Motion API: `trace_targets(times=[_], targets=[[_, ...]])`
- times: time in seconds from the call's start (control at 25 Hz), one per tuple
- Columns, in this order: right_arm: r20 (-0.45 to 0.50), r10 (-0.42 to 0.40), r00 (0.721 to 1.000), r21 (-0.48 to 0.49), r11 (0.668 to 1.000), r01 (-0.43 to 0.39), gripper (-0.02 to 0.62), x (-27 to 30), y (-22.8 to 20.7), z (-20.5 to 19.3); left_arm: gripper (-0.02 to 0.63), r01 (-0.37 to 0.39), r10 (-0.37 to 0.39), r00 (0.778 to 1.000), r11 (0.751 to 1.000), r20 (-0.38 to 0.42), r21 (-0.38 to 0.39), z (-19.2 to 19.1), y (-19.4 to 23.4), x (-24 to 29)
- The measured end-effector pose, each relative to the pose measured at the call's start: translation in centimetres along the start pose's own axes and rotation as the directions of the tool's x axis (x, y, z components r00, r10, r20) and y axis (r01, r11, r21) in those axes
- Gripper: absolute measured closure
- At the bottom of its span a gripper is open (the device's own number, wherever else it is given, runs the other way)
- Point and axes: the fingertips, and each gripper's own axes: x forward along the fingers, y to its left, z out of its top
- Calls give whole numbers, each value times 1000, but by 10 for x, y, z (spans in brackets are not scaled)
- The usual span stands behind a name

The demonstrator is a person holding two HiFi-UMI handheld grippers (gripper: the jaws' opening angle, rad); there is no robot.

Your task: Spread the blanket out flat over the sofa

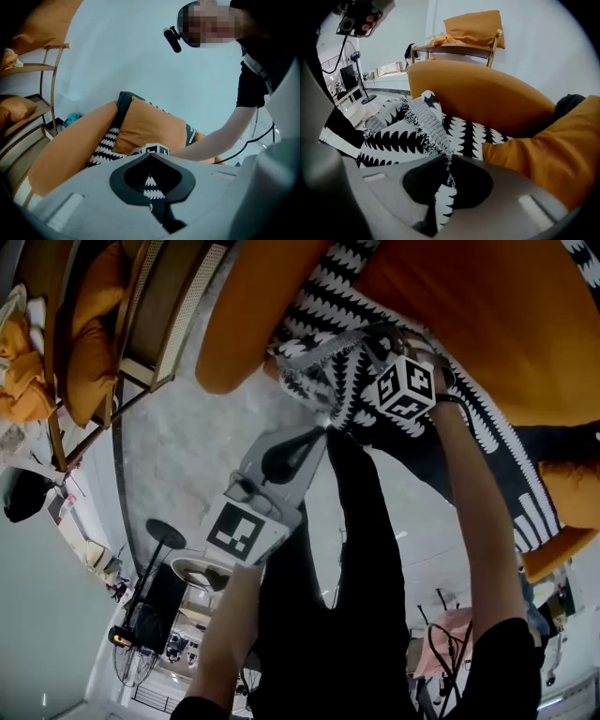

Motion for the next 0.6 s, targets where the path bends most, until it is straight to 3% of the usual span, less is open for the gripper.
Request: trace_targets(times=[0.36,0.6], targets=[[93,-15,996,151,989,0,583,-31,9,32,598,22,-22,1000,1000,18,17,1,-1,-16],[208,-4,978,312,948,-63,586,-54,45,79,597,50,-51,998,998,27,38,-2,0,-47]])
